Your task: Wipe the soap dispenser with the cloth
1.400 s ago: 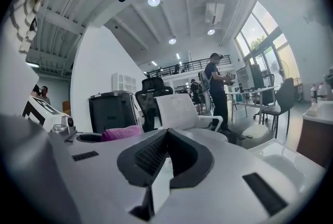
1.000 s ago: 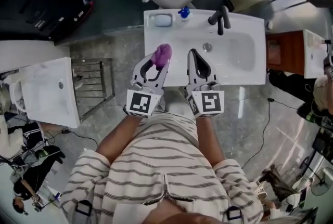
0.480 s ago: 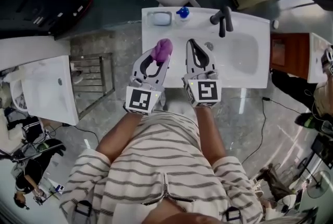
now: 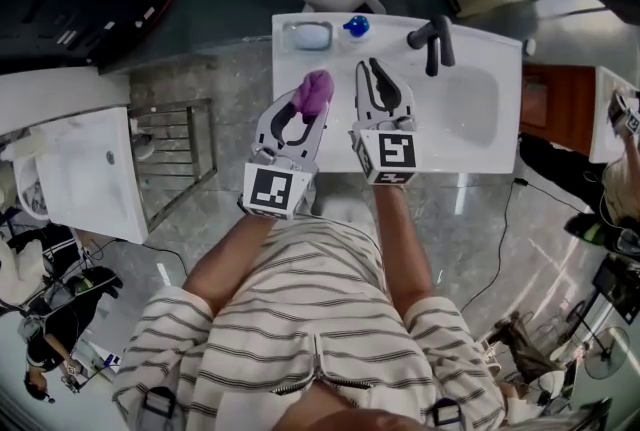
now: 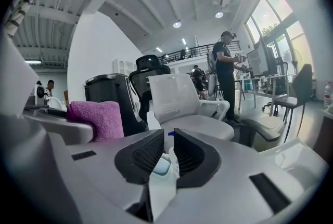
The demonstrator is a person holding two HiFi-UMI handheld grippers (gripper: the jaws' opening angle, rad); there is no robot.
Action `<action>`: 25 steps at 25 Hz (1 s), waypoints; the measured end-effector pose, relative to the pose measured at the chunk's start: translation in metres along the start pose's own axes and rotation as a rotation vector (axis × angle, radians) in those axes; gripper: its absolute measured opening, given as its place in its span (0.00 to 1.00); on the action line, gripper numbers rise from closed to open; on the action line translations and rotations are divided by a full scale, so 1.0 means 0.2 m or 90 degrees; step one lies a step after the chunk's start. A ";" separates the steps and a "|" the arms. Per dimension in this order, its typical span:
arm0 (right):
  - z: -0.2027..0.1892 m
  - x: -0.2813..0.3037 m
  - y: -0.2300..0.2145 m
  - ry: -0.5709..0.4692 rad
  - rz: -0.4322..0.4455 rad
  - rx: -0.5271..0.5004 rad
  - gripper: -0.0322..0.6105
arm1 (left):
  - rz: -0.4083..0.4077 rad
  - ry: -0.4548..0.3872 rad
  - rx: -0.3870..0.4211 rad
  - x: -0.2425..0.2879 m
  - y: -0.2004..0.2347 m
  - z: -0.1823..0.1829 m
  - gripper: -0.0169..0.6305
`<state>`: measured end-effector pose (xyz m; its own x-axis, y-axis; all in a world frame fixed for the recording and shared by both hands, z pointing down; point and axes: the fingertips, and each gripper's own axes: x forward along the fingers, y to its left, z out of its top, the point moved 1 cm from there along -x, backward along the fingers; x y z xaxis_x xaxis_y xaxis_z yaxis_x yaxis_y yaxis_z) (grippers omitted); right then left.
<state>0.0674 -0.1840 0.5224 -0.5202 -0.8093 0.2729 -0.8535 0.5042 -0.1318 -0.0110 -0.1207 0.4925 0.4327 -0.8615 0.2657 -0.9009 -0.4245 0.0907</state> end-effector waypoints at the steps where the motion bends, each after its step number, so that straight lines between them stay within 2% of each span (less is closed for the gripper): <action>1: -0.01 0.02 -0.01 0.002 -0.001 -0.003 0.13 | -0.002 0.000 -0.002 0.00 0.00 0.00 0.22; 16: -0.21 0.31 -0.09 0.059 -0.016 -0.029 0.25 | -0.018 0.006 0.006 0.07 0.03 -0.05 0.22; 25: -0.25 0.40 -0.14 0.064 -0.017 -0.046 0.30 | -0.021 0.005 -0.009 0.08 0.05 -0.07 0.22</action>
<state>0.0519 -0.2482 0.5966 -0.4890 -0.7897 0.3706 -0.8602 0.5070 -0.0547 -0.0139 -0.1343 0.5116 0.4616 -0.8452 0.2695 -0.8867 -0.4484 0.1127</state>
